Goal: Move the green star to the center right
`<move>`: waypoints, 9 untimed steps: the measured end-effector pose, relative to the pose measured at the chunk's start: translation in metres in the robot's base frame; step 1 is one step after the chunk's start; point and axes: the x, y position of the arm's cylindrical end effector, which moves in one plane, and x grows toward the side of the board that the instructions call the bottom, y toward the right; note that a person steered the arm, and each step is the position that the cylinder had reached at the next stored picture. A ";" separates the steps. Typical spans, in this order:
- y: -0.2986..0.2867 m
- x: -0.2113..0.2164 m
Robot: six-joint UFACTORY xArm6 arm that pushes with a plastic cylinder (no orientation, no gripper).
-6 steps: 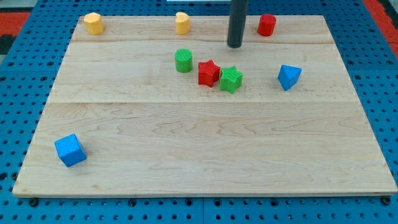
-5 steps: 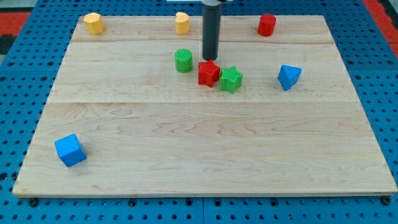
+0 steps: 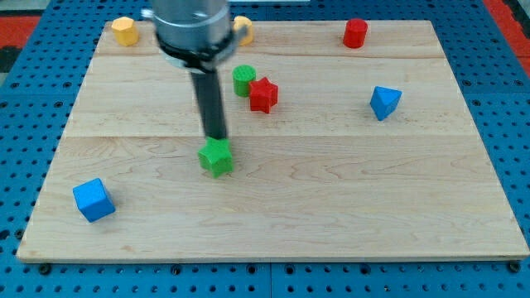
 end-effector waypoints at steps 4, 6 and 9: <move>-0.119 -0.003; -0.042 -0.023; -0.157 -0.069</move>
